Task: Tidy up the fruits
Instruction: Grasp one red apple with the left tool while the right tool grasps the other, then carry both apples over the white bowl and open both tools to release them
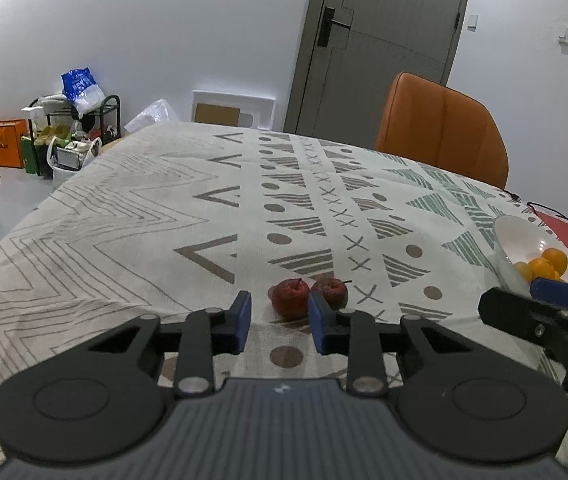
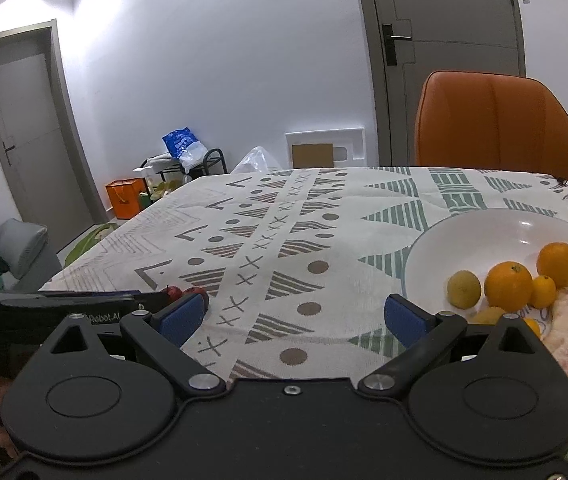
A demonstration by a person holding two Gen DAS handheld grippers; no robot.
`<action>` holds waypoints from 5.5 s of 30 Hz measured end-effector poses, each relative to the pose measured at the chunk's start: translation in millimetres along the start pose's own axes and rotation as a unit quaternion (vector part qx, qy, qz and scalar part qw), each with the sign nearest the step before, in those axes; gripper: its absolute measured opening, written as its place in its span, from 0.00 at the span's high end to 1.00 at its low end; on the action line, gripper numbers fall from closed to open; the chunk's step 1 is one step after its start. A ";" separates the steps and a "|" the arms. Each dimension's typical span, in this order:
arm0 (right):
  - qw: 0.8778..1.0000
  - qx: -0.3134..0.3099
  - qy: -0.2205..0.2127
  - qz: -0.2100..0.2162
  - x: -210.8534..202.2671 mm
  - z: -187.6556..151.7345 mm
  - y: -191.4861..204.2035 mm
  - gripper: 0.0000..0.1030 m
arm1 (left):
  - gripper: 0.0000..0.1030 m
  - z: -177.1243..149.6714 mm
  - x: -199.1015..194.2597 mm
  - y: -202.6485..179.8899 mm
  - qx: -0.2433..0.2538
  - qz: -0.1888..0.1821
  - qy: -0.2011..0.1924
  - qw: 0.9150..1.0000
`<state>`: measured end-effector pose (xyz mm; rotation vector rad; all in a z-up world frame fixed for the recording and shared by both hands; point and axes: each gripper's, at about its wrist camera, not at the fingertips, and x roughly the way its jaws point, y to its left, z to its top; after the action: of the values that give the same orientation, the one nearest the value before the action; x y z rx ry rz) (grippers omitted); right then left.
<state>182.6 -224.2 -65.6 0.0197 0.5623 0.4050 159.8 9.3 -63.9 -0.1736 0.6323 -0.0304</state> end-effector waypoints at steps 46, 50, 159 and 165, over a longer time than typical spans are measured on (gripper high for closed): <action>0.994 -0.059 0.064 0.060 74.6 4.3 68.0 0.61 | 0.78 10.1 -25.1 67.6 -0.032 0.037 -0.022 0.999; 0.994 -0.061 0.066 0.061 77.9 3.8 67.8 0.78 | 0.78 10.2 -25.2 66.7 -0.032 0.038 -0.021 0.999; 0.987 0.111 -0.050 -0.110 -97.4 -20.9 -143.2 0.69 | 0.43 15.8 -8.1 -195.2 0.148 -0.096 -0.024 0.984; 0.988 0.104 -0.048 -0.102 -96.4 -21.3 -134.5 0.66 | 0.19 18.7 -17.8 -181.7 0.136 -0.081 -0.036 0.987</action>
<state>146.8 -386.5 -51.2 0.1808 0.5031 0.1437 160.9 -165.4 -7.7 0.0379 0.5351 -0.2655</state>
